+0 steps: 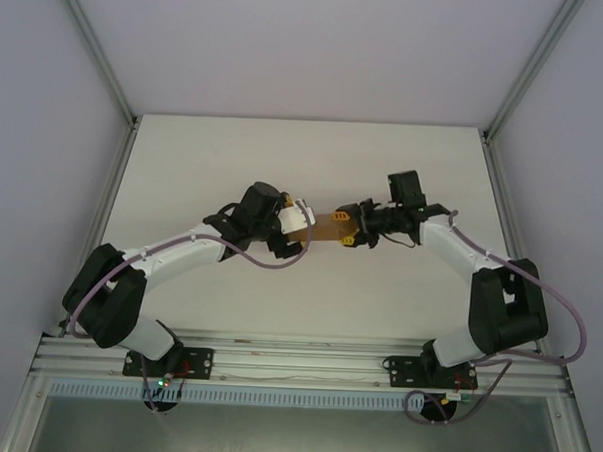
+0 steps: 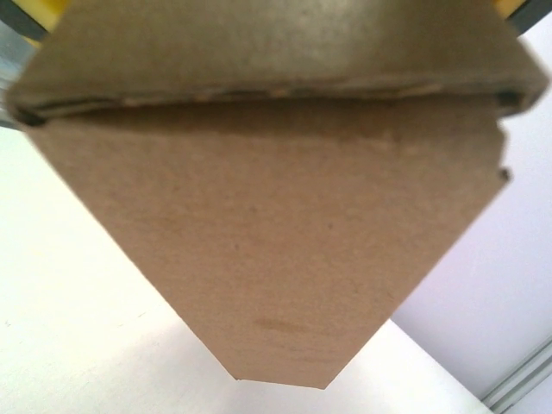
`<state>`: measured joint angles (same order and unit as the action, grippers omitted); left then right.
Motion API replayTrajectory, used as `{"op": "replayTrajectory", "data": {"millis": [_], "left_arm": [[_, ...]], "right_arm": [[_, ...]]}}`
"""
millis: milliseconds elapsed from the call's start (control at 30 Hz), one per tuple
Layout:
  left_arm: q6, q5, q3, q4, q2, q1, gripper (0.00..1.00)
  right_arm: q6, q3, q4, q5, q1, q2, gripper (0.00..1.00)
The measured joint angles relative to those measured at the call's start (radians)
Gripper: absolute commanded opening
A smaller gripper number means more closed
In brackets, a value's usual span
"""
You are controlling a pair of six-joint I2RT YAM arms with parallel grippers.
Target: Assemble paper box
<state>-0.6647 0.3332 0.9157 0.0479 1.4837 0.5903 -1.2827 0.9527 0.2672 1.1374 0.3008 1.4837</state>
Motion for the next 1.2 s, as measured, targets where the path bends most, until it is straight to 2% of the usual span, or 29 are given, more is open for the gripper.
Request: {"op": "replayTrajectory", "data": {"millis": [100,267,367,400,433,467,533,633,700,800,867,1000,1100,1200], "left_arm": [[-0.007,0.011,0.008,-0.012,0.0,0.0,0.92],[-0.027,0.033,0.018,-0.014,0.0,0.0,0.72],[-0.043,0.037,0.026,-0.009,0.001,0.0,0.66],[-0.045,0.037,0.031,-0.005,0.002,0.001,0.65],[-0.051,0.037,0.039,0.002,0.004,0.001,0.63],[-0.056,0.036,0.045,0.008,0.005,0.001,0.59],[-0.074,0.028,0.059,0.016,0.008,0.001,0.57],[-0.092,0.023,0.08,0.04,0.008,0.001,0.53],[-0.103,0.022,0.097,0.074,0.008,0.004,0.53],[-0.111,0.023,0.135,0.158,0.011,0.006,0.53],[-0.115,0.021,0.172,0.227,0.021,0.005,0.53],[-0.116,0.018,0.269,0.404,0.078,0.005,0.53],[-0.115,0.018,0.308,0.504,0.122,0.005,0.52],[-0.106,0.022,0.314,0.565,0.155,0.005,0.48]], "right_arm": [[-0.046,-0.011,-0.057,0.013,-0.001,-0.015,0.33],[-0.09,-0.029,-0.1,0.034,0.0,-0.028,0.33],[-0.098,-0.03,-0.121,0.034,-0.001,-0.034,0.35],[-0.102,-0.031,-0.127,0.033,-0.001,-0.036,0.41],[-0.104,-0.031,-0.134,0.033,-0.002,-0.037,0.52],[-0.106,-0.031,-0.137,0.033,-0.003,-0.039,0.57],[-0.103,-0.031,-0.137,0.038,-0.002,-0.042,0.66],[-0.061,-0.029,-0.114,0.022,-0.002,-0.051,0.73],[0.023,-0.027,-0.068,-0.029,-0.008,-0.069,0.75],[0.204,-0.021,0.041,-0.168,-0.038,-0.124,0.87],[0.337,-0.025,0.107,-0.316,-0.065,-0.181,0.92],[0.647,-0.115,0.09,-0.615,-0.088,-0.367,0.92],[0.867,-0.193,0.03,-0.686,-0.085,-0.491,0.91],[1.023,-0.197,-0.016,-0.671,-0.076,-0.496,0.86]]}}
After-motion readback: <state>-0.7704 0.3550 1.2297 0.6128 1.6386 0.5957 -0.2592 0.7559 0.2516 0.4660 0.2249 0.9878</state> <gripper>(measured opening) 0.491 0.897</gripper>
